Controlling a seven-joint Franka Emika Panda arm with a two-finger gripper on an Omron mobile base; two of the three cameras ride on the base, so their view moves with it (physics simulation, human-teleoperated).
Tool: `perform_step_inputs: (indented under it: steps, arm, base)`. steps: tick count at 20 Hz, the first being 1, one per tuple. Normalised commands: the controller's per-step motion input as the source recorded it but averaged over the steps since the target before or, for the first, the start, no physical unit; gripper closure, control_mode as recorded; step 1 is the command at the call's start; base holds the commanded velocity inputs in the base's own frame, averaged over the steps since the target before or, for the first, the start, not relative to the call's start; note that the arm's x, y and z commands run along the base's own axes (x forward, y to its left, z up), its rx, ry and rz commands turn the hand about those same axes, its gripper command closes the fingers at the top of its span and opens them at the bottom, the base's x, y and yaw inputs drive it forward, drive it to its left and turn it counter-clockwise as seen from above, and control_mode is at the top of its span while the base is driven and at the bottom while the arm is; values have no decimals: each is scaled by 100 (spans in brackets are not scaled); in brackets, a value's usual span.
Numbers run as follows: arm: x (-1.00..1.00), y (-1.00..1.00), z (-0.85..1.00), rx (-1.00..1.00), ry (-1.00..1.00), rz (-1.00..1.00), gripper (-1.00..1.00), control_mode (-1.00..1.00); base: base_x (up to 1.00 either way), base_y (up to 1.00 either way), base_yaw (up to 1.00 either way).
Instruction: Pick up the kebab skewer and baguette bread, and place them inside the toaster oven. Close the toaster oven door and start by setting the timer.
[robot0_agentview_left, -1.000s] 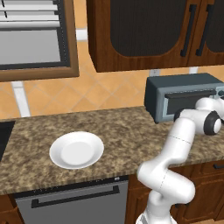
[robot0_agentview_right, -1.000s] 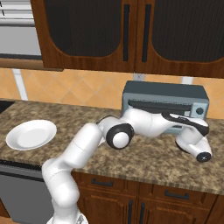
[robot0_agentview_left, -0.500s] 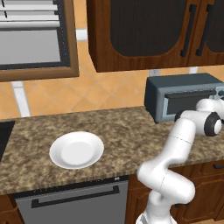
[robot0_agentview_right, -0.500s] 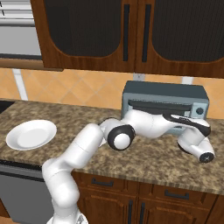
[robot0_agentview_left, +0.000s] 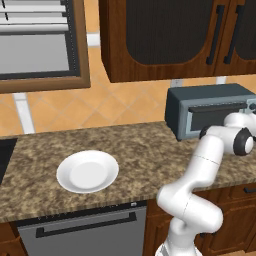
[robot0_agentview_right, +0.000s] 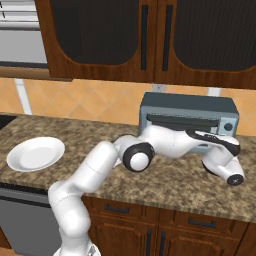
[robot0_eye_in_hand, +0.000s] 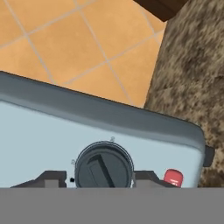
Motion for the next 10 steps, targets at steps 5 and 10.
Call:
perform_step_inputs:
  steps: [5,10]
  arm:
    - [90,1,94,25,6,-16,100,-100]
    - [67,0,69,30,12,-16,100,-100]
  base:
    - [0,0,0]
    - [0,0,0]
